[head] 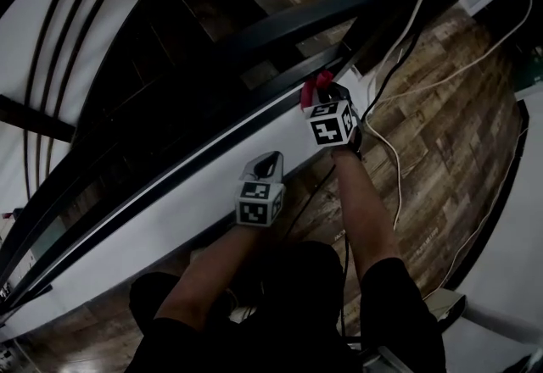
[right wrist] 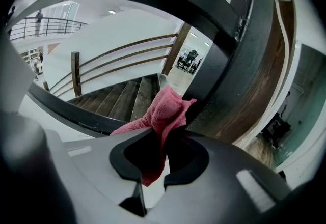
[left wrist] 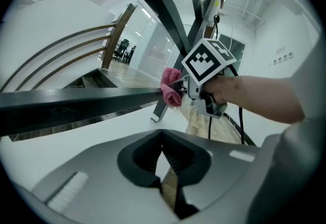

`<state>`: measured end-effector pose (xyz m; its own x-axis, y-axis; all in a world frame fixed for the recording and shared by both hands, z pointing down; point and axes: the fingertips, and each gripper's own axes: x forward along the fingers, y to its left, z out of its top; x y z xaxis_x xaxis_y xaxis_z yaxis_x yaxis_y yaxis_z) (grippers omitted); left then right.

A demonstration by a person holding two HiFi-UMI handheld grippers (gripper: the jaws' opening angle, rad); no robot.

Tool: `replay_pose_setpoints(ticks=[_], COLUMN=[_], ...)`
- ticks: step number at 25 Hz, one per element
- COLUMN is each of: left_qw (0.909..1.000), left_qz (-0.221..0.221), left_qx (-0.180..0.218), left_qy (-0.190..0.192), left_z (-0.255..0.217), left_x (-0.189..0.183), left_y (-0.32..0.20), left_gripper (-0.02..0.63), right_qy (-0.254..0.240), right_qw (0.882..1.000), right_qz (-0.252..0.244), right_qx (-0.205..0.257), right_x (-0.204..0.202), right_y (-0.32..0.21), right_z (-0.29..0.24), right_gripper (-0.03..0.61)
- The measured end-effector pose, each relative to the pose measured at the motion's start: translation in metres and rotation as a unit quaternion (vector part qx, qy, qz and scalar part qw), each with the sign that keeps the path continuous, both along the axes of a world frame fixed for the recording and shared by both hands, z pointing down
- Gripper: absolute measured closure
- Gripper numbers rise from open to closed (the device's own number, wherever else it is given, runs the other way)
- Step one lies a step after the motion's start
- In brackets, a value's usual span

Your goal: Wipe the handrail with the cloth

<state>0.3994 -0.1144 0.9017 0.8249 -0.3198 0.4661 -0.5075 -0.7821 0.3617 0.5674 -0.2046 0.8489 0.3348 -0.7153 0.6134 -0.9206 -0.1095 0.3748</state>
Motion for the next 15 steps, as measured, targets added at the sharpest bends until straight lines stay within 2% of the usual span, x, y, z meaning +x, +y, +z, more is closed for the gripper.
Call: replay_pose_setpoints(ticks=[5, 10, 12, 15], left_qw=[1.0000, 0.9988, 0.9988, 0.9993], left_qz=[-0.002, -0.045, -0.033, 0.002], left_qx=[0.010, 0.010, 0.009, 0.020], left_qy=[-0.002, 0.018, 0.034, 0.032], left_z=[-0.007, -0.023, -0.028, -0.033], left_x=[-0.010, -0.019, -0.014, -0.016], left_y=[-0.005, -0.019, -0.018, -0.009], left_gripper=[0.614, 0.614, 0.614, 0.614], right_qy=[-0.014, -0.026, -0.045, -0.071], right_qw=[1.000, 0.999, 0.998, 0.996], right_qz=[-0.005, -0.020, -0.018, -0.019], right_qx=[0.011, 0.041, 0.046, 0.055], right_x=[-0.011, -0.037, -0.046, -0.061], right_y=[0.007, 0.010, 0.014, 0.014], right_z=[-0.009, -0.023, -0.026, -0.030], right_gripper=[0.534, 0.534, 0.534, 0.534])
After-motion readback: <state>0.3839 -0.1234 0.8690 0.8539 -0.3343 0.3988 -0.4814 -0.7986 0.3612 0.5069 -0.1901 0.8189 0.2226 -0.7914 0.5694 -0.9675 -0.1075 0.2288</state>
